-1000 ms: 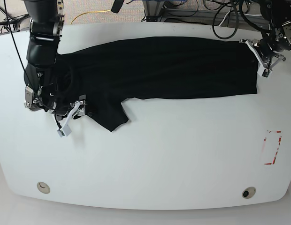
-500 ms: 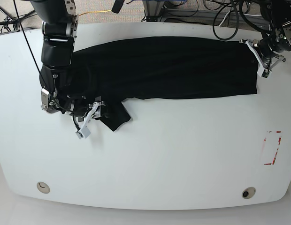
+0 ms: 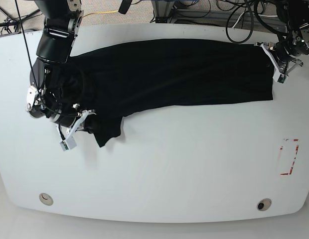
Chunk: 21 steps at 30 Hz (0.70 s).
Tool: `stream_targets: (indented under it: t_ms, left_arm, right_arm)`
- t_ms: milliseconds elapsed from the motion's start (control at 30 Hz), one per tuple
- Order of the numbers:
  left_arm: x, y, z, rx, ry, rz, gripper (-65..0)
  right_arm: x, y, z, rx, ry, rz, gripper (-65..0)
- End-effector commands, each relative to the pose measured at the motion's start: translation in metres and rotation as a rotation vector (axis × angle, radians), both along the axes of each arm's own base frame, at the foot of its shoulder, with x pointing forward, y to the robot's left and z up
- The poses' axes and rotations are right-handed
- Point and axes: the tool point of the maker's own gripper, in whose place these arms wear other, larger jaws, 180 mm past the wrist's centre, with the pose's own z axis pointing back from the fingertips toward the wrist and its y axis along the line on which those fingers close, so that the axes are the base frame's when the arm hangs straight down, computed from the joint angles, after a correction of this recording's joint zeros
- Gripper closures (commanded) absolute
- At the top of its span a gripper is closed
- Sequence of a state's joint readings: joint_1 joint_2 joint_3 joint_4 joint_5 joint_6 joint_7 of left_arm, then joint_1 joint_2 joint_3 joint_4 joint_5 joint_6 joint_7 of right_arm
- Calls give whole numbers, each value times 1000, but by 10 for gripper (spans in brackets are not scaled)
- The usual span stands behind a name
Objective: Fold the T-shirt properly
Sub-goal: 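Fold the shirt again with both grippers toward the held edge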
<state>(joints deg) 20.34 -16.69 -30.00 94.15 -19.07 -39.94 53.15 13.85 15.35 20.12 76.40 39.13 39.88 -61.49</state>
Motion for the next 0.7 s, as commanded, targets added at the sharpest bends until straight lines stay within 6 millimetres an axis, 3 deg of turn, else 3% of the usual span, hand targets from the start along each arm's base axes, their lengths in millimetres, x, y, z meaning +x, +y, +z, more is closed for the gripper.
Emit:
stream_targets:
  t_ms: [0, 200, 333, 667]
  left_arm:
    - [-2, 8, 3, 37, 11, -8, -4]
    - [-2, 8, 2, 35, 14, -7, -4]
    - [-2, 7, 2, 35, 14, -8, -4]
    - [-2, 7, 2, 35, 16, -9, -4]
  right_arm:
    - [-6, -22, 15, -35, -34, -41, 0]
    - [-49, -59, 17, -131, -16, -118, 0]
    - [-75, -68, 17, -194, 4, -127, 0]
    - [-112, -37, 38, -209, -65, -53, 0]
